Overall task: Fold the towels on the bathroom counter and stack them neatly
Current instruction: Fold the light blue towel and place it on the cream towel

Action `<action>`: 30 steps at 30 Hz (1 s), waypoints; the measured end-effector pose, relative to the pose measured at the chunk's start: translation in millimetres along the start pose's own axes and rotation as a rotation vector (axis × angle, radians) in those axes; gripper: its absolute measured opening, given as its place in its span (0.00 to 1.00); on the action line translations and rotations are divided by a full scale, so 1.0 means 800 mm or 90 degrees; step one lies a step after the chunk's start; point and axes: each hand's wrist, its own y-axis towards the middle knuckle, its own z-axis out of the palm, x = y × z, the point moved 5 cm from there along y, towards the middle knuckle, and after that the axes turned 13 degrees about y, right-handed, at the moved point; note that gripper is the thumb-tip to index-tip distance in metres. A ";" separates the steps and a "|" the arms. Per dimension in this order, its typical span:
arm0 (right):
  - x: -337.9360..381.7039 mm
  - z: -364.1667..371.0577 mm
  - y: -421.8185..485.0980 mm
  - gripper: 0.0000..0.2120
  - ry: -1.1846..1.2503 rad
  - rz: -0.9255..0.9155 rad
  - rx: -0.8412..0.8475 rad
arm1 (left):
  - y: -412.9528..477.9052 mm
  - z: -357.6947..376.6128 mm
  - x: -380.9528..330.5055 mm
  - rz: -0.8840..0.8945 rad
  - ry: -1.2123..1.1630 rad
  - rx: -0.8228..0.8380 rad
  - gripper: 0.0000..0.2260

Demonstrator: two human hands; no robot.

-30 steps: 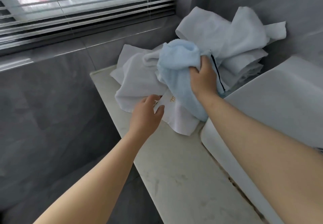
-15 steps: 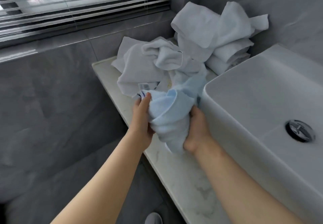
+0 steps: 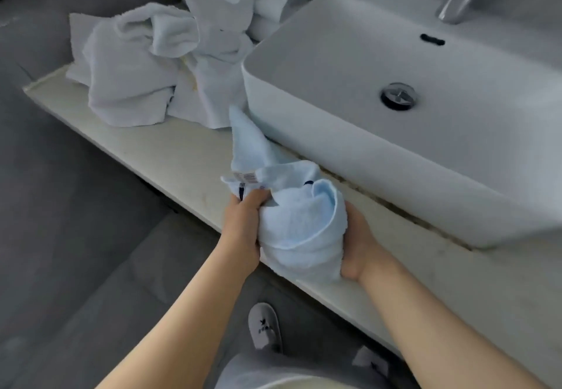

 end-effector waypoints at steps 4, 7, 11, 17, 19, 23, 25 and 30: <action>0.013 -0.083 -0.044 0.25 0.063 -0.032 -0.092 | -0.027 0.075 0.023 0.034 0.097 0.042 0.13; 0.021 -0.138 -0.082 0.26 0.085 -0.055 -0.118 | -0.056 0.126 0.048 0.041 0.135 0.057 0.13; 0.035 -0.220 -0.144 0.25 0.117 -0.099 -0.160 | -0.102 0.207 0.086 0.080 0.172 0.096 0.12; 0.057 -0.349 -0.239 0.19 0.165 -0.174 -0.238 | -0.183 0.321 0.141 0.106 0.196 0.166 0.07; 0.066 -0.386 -0.264 0.16 0.204 -0.205 -0.266 | -0.201 0.348 0.154 0.107 0.202 0.178 0.06; 0.079 -0.461 -0.300 0.09 0.225 -0.318 -0.416 | -0.229 0.390 0.171 0.157 0.294 0.210 0.05; 0.092 -0.482 -0.316 0.09 0.228 -0.427 -0.485 | -0.233 0.402 0.171 0.282 0.423 0.189 0.10; 0.123 -0.484 -0.368 0.21 0.068 -0.709 -0.660 | -0.211 0.432 0.168 0.602 0.726 0.211 0.28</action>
